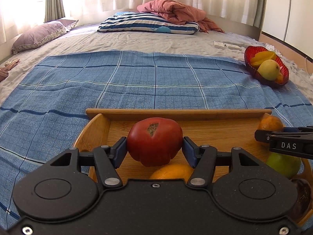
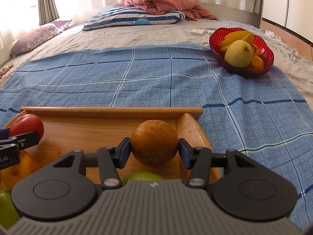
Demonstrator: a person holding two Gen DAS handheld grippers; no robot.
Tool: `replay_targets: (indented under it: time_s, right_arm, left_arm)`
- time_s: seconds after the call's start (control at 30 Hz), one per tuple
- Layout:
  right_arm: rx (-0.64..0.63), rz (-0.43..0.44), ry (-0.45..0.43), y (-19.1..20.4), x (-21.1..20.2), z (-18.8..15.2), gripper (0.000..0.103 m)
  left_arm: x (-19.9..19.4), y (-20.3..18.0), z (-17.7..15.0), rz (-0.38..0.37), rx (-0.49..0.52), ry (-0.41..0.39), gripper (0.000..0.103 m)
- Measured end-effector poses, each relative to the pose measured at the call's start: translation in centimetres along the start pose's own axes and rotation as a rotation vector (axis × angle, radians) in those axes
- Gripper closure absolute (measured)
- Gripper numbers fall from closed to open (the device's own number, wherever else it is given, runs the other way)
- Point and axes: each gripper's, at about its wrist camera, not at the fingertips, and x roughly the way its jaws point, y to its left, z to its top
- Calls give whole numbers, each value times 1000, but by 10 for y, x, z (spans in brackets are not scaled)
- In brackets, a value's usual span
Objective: Organize fruits
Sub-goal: 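Move both held fruits over the tray and lower them toward its surface, then open both grippers to release the tomato and orange on the tray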
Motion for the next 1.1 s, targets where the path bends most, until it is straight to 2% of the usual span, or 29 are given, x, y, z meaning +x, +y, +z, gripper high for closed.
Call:
replay_targets:
  time_s: [0.9,1.1]
  right_arm:
    - [-57,-17,16,7,6,7,45]
    - [-46,2,71,3,13,19,46]
  left_arm:
    - [11,2,0,-18,-15,37,44]
    - [12,3,1,-23,-14,44,44]
